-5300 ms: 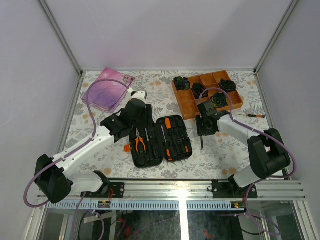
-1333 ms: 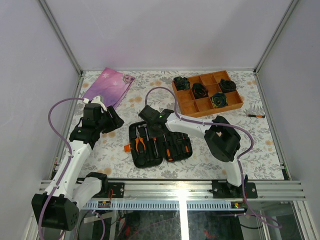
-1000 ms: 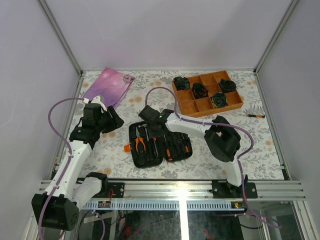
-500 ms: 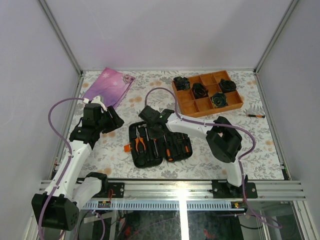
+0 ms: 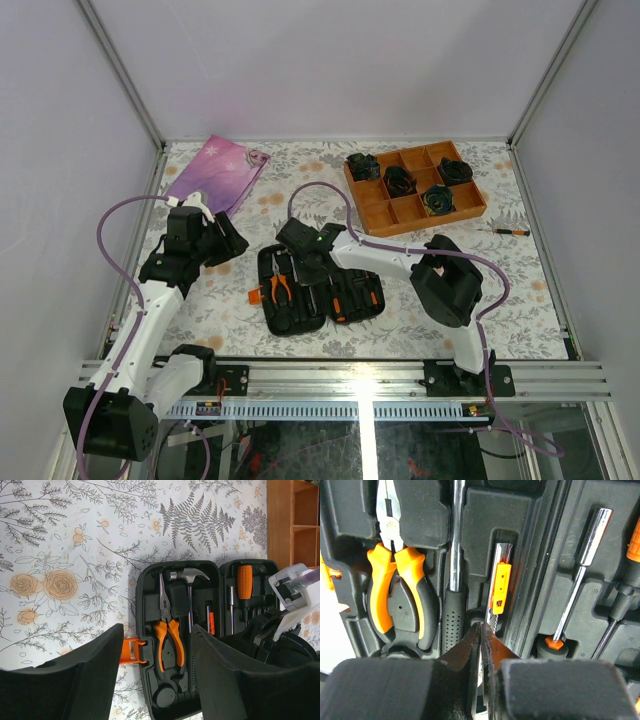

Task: Sort the tools into containers
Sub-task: Place the utility knife in the storage box.

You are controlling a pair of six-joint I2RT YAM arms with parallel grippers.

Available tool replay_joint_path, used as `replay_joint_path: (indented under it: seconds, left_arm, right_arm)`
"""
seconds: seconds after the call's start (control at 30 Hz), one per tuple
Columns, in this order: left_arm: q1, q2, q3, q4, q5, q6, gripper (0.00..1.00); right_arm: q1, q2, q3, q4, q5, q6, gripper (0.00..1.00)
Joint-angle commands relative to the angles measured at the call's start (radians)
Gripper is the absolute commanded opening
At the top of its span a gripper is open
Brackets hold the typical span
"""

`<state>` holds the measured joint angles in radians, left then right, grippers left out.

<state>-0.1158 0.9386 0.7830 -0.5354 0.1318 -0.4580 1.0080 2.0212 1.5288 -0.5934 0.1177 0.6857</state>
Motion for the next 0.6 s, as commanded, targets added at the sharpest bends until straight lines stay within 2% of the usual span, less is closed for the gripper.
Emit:
replay_joint_path:
  seconds: [0.0,0.57]
  left_arm:
    - [0.008,0.002,-0.011,0.031,0.015,0.013,0.55]
    - [0.008,0.004,-0.010,0.031,0.013,0.013,0.55]
  right_arm:
    - [0.014,-0.052,-0.008,-0.016,0.001,0.004,0.07]
    - [0.015,-0.010,-0.010,-0.038,0.018,-0.004,0.02]
